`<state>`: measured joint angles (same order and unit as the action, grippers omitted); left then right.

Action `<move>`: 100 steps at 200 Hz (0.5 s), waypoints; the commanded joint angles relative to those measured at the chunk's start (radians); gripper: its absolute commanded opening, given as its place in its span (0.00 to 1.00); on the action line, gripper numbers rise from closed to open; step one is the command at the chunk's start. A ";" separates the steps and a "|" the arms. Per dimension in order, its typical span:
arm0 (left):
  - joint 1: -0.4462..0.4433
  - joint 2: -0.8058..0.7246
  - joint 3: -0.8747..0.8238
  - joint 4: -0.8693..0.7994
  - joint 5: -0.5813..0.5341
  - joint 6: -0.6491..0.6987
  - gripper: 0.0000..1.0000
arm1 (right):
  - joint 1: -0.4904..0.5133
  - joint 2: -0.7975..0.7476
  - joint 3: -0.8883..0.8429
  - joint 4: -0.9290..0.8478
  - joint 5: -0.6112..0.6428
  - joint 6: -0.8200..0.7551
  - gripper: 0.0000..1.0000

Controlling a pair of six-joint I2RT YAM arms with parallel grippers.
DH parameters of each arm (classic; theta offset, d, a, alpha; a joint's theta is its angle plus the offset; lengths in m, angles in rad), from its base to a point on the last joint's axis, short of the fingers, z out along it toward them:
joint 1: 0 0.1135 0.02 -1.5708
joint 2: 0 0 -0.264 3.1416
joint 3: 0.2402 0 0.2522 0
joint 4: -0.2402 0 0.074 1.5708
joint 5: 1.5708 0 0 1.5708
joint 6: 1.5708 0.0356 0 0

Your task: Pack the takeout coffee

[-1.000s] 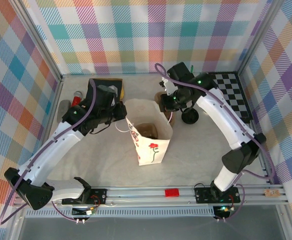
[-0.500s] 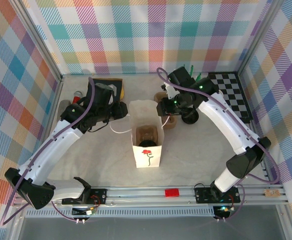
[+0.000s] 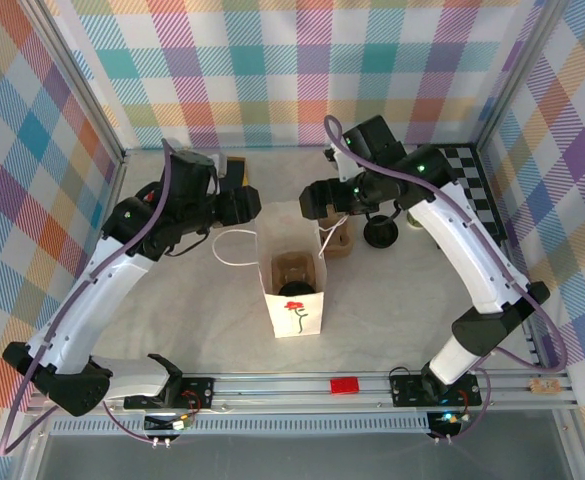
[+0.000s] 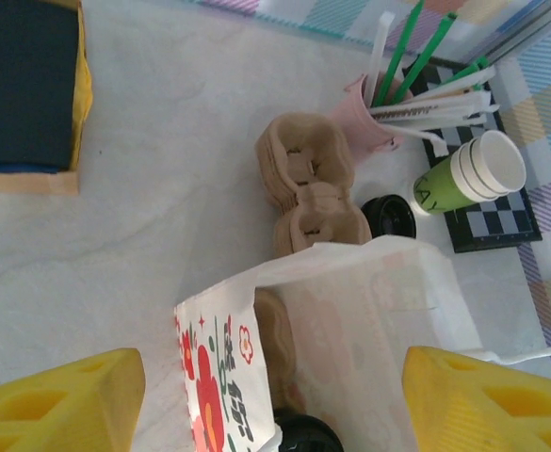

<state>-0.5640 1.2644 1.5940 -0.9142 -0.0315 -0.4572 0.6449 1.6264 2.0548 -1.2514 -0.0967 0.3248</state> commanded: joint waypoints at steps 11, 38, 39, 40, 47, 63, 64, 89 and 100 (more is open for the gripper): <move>0.010 -0.055 0.013 0.003 -0.050 0.050 0.75 | 0.005 0.031 0.095 -0.051 0.082 -0.030 0.96; 0.010 -0.133 -0.041 0.055 -0.079 0.061 0.76 | 0.002 0.019 0.130 -0.042 0.172 -0.051 0.96; 0.010 -0.137 -0.043 0.056 -0.081 0.062 0.77 | 0.001 0.018 0.130 -0.041 0.175 -0.052 0.96; 0.010 -0.138 -0.046 0.056 -0.083 0.062 0.77 | 0.000 0.018 0.131 -0.041 0.178 -0.053 0.96; 0.011 -0.157 -0.058 0.058 -0.103 0.065 0.77 | -0.005 0.015 0.140 -0.045 0.194 -0.060 0.96; 0.012 -0.195 -0.083 0.045 -0.152 0.073 0.79 | -0.022 0.010 0.151 -0.050 0.238 -0.071 0.96; 0.012 -0.197 -0.084 0.044 -0.153 0.074 0.79 | -0.024 0.008 0.151 -0.050 0.241 -0.071 0.96; 0.018 -0.252 -0.145 0.031 -0.195 0.070 0.80 | -0.074 -0.010 0.128 -0.034 0.278 -0.082 0.96; 0.021 -0.274 -0.182 0.028 -0.207 0.059 0.80 | -0.104 -0.019 0.102 -0.019 0.280 -0.086 0.96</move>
<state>-0.5579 1.0218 1.4757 -0.8841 -0.1764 -0.4030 0.5926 1.6463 2.1780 -1.2800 0.1230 0.2676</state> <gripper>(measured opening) 0.797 0.959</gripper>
